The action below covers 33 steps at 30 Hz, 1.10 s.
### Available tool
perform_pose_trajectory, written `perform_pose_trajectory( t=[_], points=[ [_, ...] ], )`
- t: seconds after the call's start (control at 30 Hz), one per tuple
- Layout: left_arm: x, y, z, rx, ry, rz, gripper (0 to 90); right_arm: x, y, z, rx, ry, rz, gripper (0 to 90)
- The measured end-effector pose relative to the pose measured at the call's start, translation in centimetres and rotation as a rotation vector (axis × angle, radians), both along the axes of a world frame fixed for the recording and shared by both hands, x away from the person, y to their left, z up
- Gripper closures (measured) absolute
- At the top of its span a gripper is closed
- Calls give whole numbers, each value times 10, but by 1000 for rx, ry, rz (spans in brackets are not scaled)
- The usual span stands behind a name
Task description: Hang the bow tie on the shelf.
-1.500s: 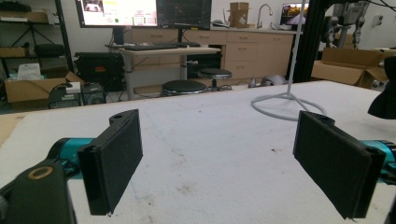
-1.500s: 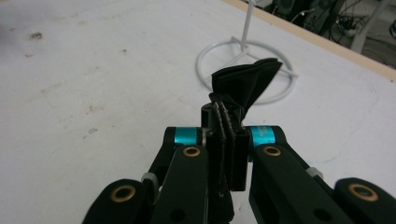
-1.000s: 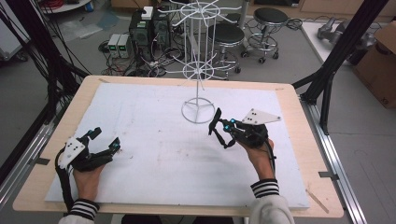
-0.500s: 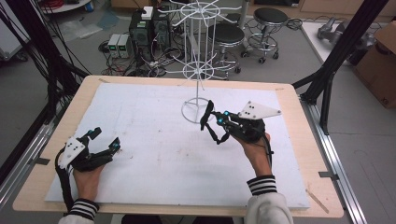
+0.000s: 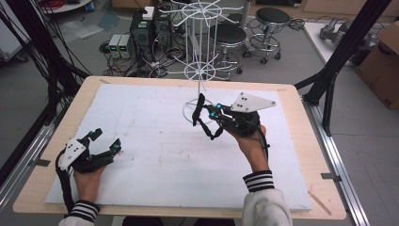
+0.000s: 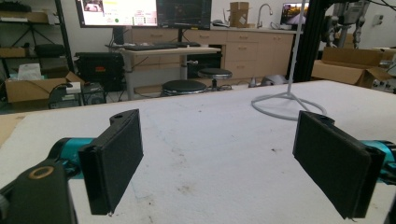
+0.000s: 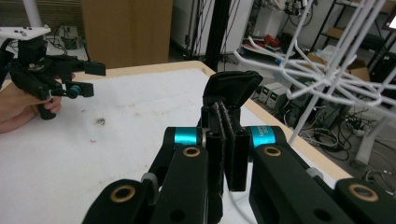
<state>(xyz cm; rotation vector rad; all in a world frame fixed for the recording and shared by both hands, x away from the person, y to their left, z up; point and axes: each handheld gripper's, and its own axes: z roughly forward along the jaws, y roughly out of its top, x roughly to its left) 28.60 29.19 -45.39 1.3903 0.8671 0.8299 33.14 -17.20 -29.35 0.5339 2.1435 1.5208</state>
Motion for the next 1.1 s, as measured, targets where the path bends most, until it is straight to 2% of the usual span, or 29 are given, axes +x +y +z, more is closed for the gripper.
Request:
perform_pose_trajectory(
  t=[0.2,0.5,0.7,1.1],
  points=[
    [0,0,0,0,1,0,163,5,8,11,-5,-15,0,887],
    [0,0,0,-1,2,1,164,23,12,24,-13,-25,-20,886],
    [0,0,0,-5,0,3,166,32,13,23,-16,-25,-47,886],
    [1,1,0,-14,4,7,167,47,8,19,10,-9,-74,886]
  ],
)
